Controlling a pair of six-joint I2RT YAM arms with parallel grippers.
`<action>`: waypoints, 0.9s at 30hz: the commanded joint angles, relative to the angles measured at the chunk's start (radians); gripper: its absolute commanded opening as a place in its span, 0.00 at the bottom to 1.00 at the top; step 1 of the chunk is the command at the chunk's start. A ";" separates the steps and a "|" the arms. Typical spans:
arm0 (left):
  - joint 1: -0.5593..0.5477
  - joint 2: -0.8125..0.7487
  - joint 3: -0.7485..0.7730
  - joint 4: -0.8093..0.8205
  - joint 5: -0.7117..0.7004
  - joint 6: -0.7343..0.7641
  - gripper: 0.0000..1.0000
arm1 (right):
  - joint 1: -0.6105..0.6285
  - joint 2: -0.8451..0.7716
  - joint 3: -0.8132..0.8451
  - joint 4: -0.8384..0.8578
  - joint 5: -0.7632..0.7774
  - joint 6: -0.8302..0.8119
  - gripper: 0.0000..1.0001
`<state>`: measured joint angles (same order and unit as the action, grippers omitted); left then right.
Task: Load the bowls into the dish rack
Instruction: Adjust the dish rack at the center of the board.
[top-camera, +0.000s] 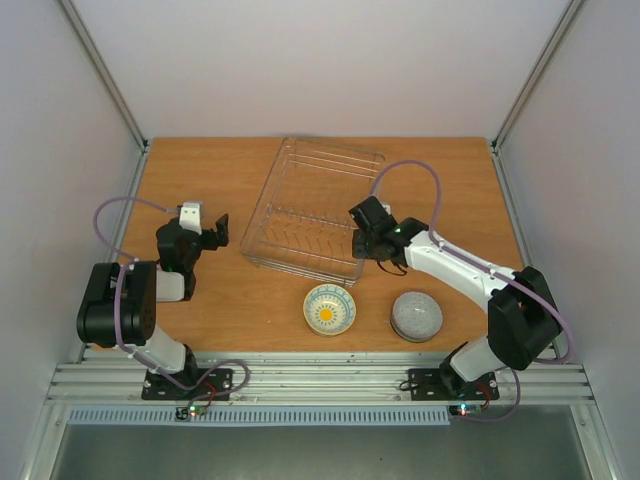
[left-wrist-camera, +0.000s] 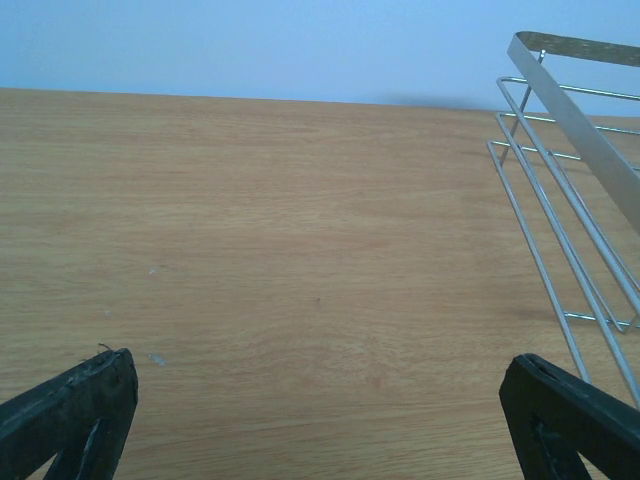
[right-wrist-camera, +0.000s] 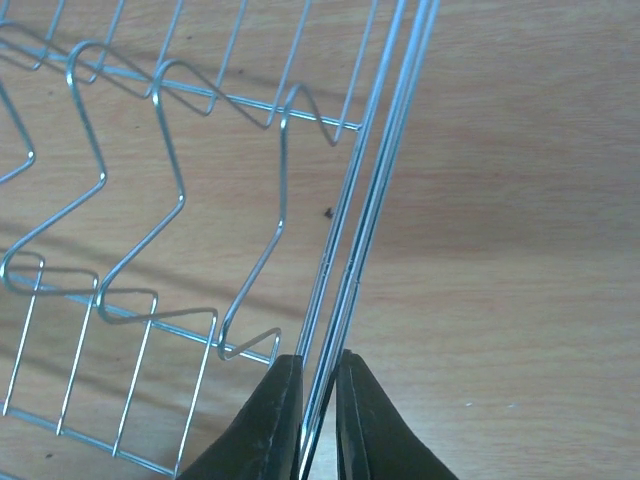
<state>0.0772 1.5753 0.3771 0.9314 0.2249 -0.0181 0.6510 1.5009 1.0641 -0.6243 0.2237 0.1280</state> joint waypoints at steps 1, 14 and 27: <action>-0.002 -0.007 -0.003 0.042 0.001 0.008 0.99 | -0.038 0.007 0.012 -0.017 0.018 -0.039 0.10; -0.002 -0.007 -0.004 0.043 0.001 0.008 0.99 | -0.100 0.066 0.112 -0.047 0.067 -0.104 0.10; -0.002 -0.007 -0.003 0.043 0.001 0.007 0.99 | -0.165 0.141 0.170 -0.069 0.069 -0.112 0.09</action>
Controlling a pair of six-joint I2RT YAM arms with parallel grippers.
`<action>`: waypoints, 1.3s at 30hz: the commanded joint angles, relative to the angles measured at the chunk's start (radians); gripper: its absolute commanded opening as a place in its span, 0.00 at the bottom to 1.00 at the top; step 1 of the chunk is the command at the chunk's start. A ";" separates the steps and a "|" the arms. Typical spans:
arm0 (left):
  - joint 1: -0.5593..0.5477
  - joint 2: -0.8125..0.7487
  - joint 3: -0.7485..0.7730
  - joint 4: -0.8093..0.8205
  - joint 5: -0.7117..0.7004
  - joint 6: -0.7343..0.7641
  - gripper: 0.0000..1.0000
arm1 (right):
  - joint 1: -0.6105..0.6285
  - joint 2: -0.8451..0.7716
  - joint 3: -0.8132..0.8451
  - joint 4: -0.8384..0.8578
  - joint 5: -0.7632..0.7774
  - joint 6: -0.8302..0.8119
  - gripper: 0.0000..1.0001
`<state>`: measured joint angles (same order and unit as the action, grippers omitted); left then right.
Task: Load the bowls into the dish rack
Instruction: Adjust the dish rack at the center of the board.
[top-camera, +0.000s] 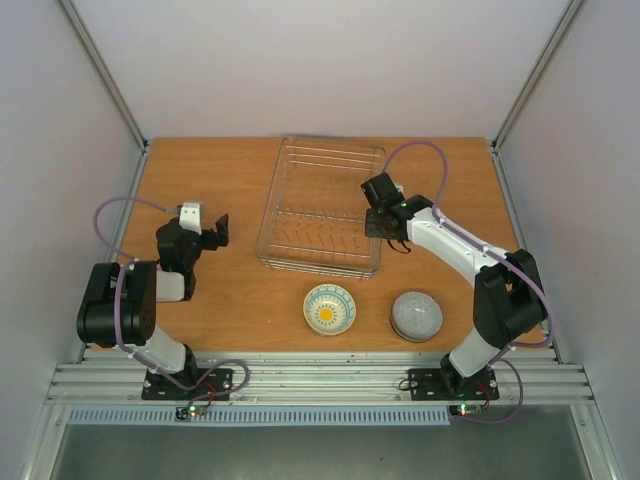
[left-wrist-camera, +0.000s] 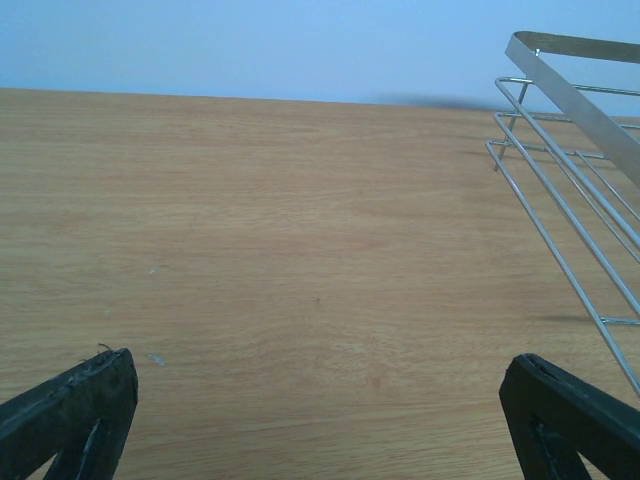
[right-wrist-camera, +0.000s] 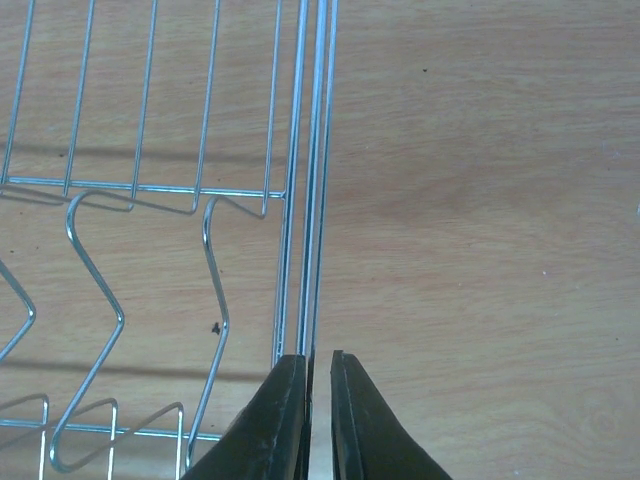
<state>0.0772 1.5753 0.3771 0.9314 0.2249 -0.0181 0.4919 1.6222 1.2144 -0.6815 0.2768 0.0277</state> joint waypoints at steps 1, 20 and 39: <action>-0.002 -0.007 -0.003 0.043 0.001 0.008 0.99 | -0.006 0.023 0.019 -0.008 0.020 -0.011 0.08; -0.002 -0.007 -0.003 0.043 0.001 0.008 0.99 | -0.058 0.127 0.140 -0.120 0.245 -0.074 0.05; -0.002 -0.007 -0.003 0.043 0.001 0.009 0.99 | -0.099 -0.050 0.023 0.098 0.002 -0.179 0.51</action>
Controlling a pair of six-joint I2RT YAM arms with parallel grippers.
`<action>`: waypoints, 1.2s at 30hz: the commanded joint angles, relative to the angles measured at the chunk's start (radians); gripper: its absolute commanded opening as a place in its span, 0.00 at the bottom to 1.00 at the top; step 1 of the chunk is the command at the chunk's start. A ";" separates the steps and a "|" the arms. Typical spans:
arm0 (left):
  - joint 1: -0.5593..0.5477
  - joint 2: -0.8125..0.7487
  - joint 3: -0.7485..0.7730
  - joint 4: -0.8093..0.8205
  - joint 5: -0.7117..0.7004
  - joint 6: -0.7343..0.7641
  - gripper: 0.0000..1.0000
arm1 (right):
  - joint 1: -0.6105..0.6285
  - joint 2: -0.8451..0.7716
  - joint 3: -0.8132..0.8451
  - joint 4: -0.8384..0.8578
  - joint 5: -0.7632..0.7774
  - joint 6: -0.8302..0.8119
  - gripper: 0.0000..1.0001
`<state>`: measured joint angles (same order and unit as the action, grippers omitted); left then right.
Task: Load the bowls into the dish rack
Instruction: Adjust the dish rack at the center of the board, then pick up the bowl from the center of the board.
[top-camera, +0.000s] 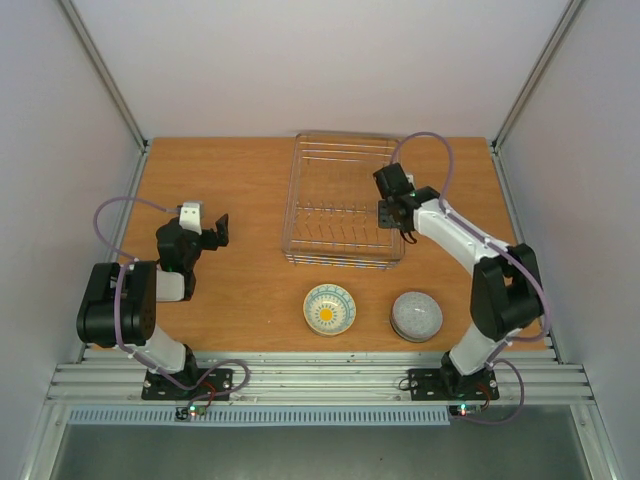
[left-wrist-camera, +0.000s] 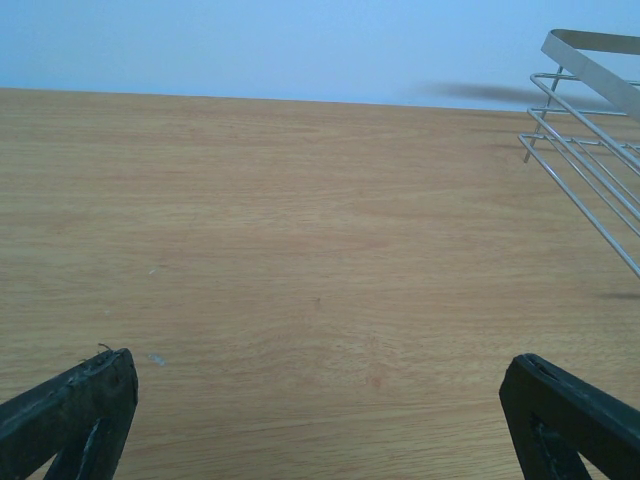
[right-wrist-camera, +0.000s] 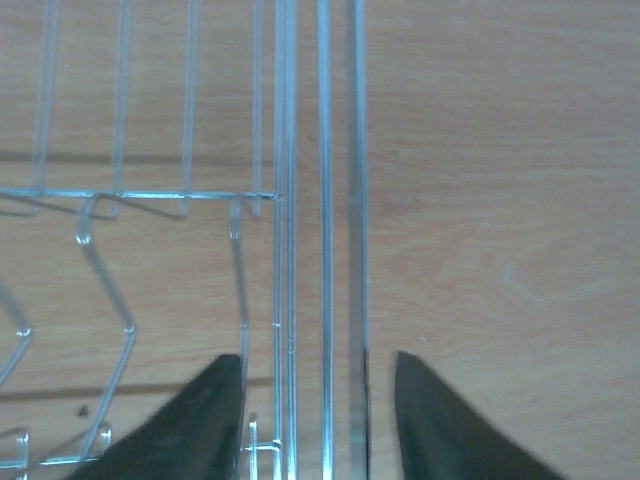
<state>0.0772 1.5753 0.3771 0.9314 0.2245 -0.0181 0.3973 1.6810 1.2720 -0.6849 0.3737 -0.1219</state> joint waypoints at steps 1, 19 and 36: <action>-0.002 -0.007 -0.003 0.042 0.001 0.008 0.99 | -0.005 -0.129 -0.044 0.108 -0.108 -0.025 0.54; -0.002 -0.007 -0.001 0.040 0.004 0.010 0.99 | 0.113 -0.897 -0.507 -0.272 -0.134 0.420 0.50; -0.002 -0.007 -0.001 0.040 0.004 0.010 0.99 | 0.174 -0.917 -0.576 -0.520 -0.022 0.675 0.38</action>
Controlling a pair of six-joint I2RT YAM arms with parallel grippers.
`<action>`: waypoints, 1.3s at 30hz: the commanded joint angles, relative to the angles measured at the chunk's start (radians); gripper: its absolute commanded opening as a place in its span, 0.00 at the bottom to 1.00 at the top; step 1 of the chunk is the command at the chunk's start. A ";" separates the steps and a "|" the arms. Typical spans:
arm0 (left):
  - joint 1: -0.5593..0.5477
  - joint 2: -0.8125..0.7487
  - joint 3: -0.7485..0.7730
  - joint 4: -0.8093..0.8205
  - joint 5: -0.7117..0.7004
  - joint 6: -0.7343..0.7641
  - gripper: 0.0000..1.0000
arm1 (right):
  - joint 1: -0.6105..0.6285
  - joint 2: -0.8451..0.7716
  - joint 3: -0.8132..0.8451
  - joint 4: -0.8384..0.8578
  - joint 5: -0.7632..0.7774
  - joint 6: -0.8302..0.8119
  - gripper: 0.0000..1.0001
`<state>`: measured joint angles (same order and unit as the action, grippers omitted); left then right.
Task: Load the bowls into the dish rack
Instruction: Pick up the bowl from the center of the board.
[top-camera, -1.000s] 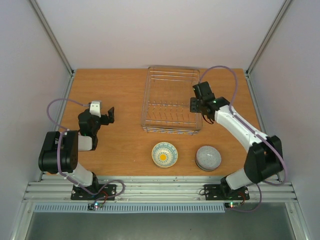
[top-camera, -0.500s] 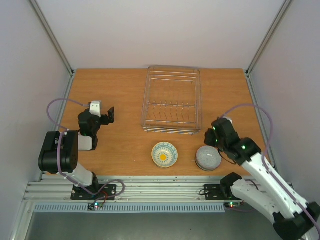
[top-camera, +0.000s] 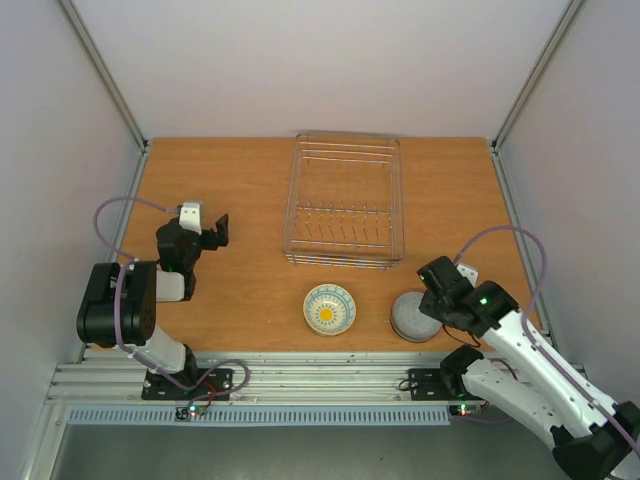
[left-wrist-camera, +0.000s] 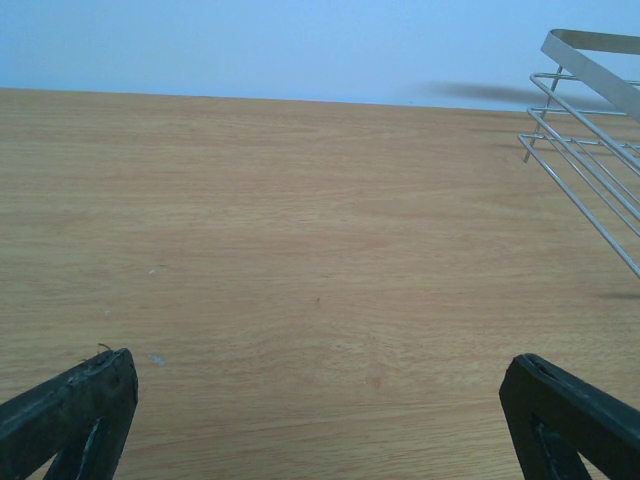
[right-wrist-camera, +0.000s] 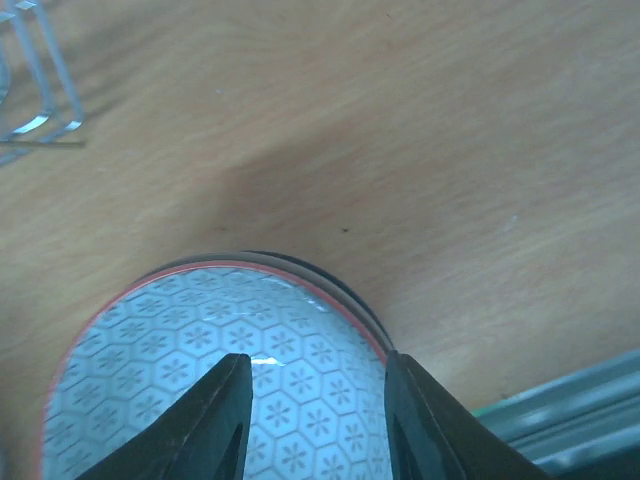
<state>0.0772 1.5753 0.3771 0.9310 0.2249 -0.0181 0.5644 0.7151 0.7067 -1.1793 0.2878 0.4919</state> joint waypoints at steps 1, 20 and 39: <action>-0.002 -0.006 -0.001 0.040 0.004 0.012 0.99 | 0.008 0.057 -0.011 -0.023 0.078 0.062 0.36; -0.002 -0.007 -0.001 0.040 0.004 0.010 0.99 | 0.008 0.073 -0.066 0.034 0.054 0.065 0.35; -0.002 -0.007 -0.001 0.040 0.004 0.010 0.99 | 0.008 0.032 -0.125 0.037 0.000 0.084 0.20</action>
<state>0.0772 1.5753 0.3771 0.9310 0.2249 -0.0181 0.5667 0.7494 0.5850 -1.1526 0.2958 0.5594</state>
